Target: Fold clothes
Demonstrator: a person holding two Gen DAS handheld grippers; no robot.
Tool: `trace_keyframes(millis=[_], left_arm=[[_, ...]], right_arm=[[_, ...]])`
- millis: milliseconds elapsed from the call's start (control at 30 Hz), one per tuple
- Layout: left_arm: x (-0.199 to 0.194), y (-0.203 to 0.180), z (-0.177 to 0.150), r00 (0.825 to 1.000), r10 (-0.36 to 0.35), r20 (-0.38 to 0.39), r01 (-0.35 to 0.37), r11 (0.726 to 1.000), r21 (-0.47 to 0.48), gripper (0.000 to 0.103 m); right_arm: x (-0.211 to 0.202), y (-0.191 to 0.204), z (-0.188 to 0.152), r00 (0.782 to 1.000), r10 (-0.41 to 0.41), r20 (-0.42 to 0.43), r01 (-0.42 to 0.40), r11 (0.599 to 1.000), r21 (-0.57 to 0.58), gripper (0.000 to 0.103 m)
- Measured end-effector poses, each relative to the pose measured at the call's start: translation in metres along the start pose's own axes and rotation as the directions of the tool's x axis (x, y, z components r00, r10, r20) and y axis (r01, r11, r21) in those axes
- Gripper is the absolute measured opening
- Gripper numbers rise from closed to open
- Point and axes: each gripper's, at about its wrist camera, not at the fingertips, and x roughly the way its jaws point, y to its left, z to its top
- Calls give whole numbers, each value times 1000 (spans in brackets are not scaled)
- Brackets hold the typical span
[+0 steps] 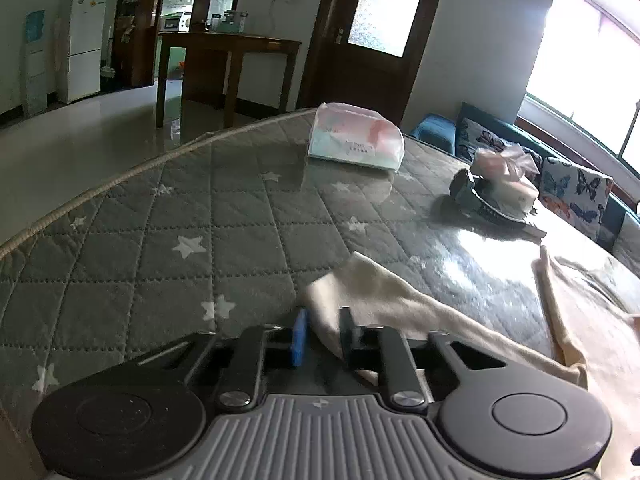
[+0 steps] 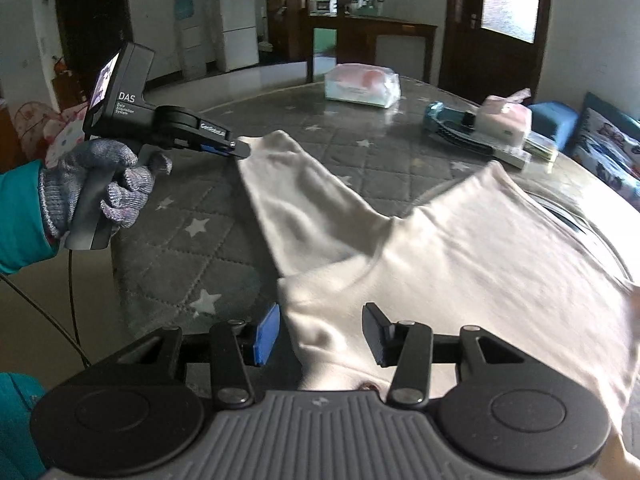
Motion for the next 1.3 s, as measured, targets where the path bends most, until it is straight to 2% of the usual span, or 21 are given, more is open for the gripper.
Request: trace_keyframes(millis=[133,233,367,467,567,700,833,933,1033,1100,1133,1167,1233,1267,1300], left_arm=[[-10,-9,12,999,-26,40,26,1000,2,6],[-25,-29,21,993,-82,80,80,996,37,6],[-47,-67,26,975,-187,117,174,978,113,5],[-60,-95,25,955,-277,108,259,954,153,5],[-73,-130,17,927,-365,84,339,914,221,5],[-87,-177,-2,876,-482,34,448,836,318,6],[-86,-212,-27,833,-549,-65,530,760,376,6],[-82,-232,-50,816,-561,-139,560,707,432,7],[-81,-238,-68,810,-558,-182,570,672,473,8],[-82,-233,-73,810,-554,-193,569,664,485,14],[-83,-229,-74,812,-551,-194,566,662,491,14],[-84,-224,-73,817,-547,-183,557,666,495,14],[-83,-210,-68,839,-521,-156,523,692,498,23],[-81,-203,-66,851,-506,-141,503,707,496,36],[-79,-194,-64,865,-487,-120,478,728,492,41]], right_arm=[[-16,-10,-6,999,-36,27,35,999,38,46],[-27,-21,-10,996,-70,47,66,995,74,46],[-39,-37,-18,991,-114,63,105,985,140,46],[-50,-49,-26,986,-147,75,130,972,194,46],[-60,-60,-34,980,-175,90,150,961,234,46],[-72,-77,-47,970,-221,96,184,936,300,46],[-81,-94,-62,963,-255,91,204,904,376,46],[-85,-102,-69,958,-273,83,215,883,417,46],[-86,-107,-73,960,-269,77,208,871,445,46],[-84,-109,-73,963,-258,74,197,867,457,46],[-82,-109,-72,965,-250,74,190,868,459,46],[-80,-109,-71,968,-241,73,182,869,461,46],[-73,-107,-67,972,-223,70,169,876,452,46],[-70,-105,-65,974,-214,68,162,879,448,46],[-64,-102,-61,977,-203,64,156,885,438,46]])
